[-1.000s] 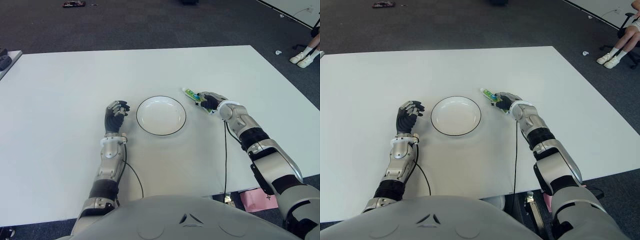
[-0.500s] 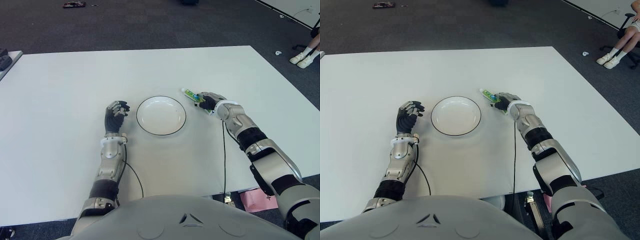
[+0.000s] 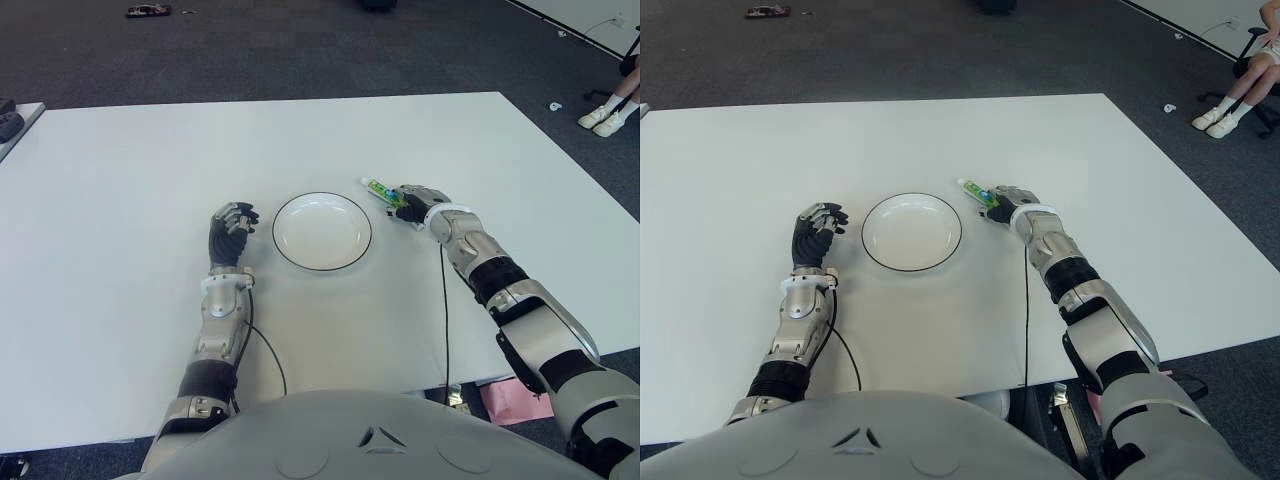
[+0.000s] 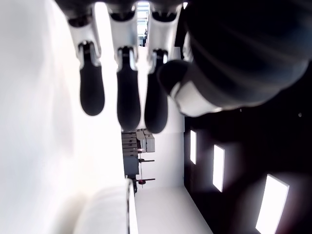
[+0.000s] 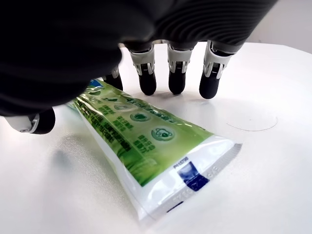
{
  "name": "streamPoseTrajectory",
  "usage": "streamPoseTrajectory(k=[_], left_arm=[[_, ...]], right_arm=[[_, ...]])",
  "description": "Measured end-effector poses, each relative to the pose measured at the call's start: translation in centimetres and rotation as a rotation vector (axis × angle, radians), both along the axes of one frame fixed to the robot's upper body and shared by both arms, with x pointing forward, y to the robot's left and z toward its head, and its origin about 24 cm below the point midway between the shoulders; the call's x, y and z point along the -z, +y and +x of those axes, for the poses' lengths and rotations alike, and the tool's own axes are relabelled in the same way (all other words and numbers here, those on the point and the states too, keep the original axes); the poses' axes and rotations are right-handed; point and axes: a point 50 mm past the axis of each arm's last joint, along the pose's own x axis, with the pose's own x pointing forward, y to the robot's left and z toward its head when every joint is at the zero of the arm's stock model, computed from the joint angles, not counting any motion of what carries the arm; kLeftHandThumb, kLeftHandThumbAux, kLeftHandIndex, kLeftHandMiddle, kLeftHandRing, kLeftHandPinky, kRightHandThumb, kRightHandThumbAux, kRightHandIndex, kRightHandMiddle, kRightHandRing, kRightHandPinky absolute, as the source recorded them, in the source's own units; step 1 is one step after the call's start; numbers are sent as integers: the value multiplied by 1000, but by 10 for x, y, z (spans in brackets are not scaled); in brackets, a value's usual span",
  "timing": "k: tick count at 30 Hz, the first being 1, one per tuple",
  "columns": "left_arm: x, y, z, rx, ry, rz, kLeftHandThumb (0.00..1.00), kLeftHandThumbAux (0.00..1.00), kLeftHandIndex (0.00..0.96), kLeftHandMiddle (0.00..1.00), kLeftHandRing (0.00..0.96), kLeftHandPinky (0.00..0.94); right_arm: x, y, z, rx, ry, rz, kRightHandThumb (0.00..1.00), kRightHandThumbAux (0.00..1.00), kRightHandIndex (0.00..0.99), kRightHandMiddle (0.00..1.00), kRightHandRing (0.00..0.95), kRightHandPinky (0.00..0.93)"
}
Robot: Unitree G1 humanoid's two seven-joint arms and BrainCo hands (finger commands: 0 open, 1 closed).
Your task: Put the toothpaste on the table into the plate.
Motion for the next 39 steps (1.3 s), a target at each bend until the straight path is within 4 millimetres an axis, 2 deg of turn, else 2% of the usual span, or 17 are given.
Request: streamPoseTrajectory(k=[7,11,23,29,32,36,39], left_arm=[[0,0,-1,-3,6,-1,710,716,433,508,501,495],[0,0,-1,-15,9,-3,711,716,433,507,499,494],[0,0,-2,-27,6,-5,710,716,433,510,498,491],[0,1,-2,-28,3,-6,709,716,433,511,496,490],[0,0,-2,-28,2,-7,709,716,433,511,497,490],[-1,0,-2,-29,0,-8,709,716,433,512,498,492],[-1,0,-1,-29,-1,-9,710,716,433,513,500,496]], right_arm=[[7,2,-2,8,-64,-13,540,366,0,0,0,13],[10,0,-3,15,-115,-24,558,462,22,0,0,107],[17,1,-2,-39,-210,-74,598,531,90,69,79,182],[18,-1,-1,-60,-227,-103,615,533,108,143,149,221],[18,-2,-1,-69,-234,-117,639,528,151,204,212,276],[19,-3,-1,-80,-250,-131,675,518,246,298,305,367],[18,-3,-1,-85,-265,-137,711,510,377,421,422,452]])
